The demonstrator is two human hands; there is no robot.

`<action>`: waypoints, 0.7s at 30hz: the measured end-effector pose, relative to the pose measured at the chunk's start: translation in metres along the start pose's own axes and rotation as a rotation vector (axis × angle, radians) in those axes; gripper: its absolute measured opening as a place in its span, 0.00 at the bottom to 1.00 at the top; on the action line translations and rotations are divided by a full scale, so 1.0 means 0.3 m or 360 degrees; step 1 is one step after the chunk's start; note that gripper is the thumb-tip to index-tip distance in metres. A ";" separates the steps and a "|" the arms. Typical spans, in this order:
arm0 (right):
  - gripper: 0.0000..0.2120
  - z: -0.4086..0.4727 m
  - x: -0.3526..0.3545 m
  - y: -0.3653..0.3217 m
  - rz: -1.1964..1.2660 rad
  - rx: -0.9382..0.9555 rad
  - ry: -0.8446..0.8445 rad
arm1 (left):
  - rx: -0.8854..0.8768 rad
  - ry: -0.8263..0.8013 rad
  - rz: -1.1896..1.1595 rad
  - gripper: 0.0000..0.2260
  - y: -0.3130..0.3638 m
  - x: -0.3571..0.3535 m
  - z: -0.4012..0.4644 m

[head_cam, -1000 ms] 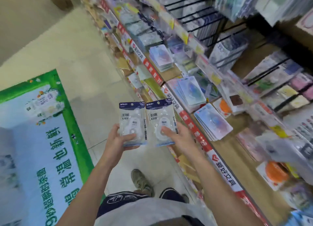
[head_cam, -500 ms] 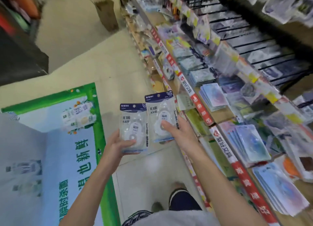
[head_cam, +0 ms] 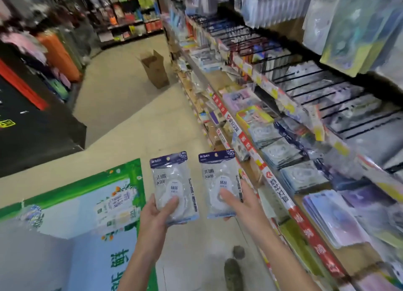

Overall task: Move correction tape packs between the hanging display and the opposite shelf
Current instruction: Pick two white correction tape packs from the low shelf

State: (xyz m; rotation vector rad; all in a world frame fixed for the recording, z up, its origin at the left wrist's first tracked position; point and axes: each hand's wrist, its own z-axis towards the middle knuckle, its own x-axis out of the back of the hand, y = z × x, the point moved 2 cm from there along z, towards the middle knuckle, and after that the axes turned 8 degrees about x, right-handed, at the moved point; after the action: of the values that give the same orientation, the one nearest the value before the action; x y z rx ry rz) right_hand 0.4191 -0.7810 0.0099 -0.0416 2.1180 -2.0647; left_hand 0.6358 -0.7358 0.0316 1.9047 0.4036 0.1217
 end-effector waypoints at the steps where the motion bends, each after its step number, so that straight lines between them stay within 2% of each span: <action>1: 0.16 0.067 -0.002 -0.014 0.0011 -0.0005 0.0011 | -0.0030 0.0012 0.0014 0.34 0.035 -0.018 0.056; 6: 0.18 0.366 -0.039 -0.081 0.0067 0.0066 -0.0028 | -0.0080 0.0084 -0.0009 0.38 0.141 -0.055 0.303; 10: 0.24 0.592 -0.103 -0.114 0.0013 0.0064 -0.0097 | -0.0033 0.0210 -0.0035 0.41 0.170 -0.001 0.467; 12: 0.17 0.698 -0.138 -0.123 0.0021 0.0049 -0.0106 | 0.0006 0.0274 -0.0068 0.43 0.173 0.054 0.563; 15: 0.17 0.858 -0.194 -0.131 0.0039 0.0057 -0.0104 | 0.0047 0.0305 -0.0059 0.33 0.198 0.109 0.708; 17: 0.20 0.964 -0.240 -0.140 0.0043 0.0070 -0.0079 | 0.0044 0.0293 -0.0012 0.16 0.244 0.124 0.814; 18: 0.20 1.019 -0.264 -0.140 0.0028 0.0071 -0.0062 | 0.0013 0.0269 0.0003 0.11 0.273 0.135 0.876; 21: 0.17 1.186 -0.339 -0.142 -0.0009 0.0089 0.0030 | 0.0014 0.0259 0.0007 0.10 0.356 0.177 1.069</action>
State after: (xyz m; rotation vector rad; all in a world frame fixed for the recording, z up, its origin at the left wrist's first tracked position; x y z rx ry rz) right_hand 0.5680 -1.1193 0.0574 -0.0203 2.0718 -2.1348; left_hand 0.7973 -1.0366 0.0072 1.9108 0.5103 0.2798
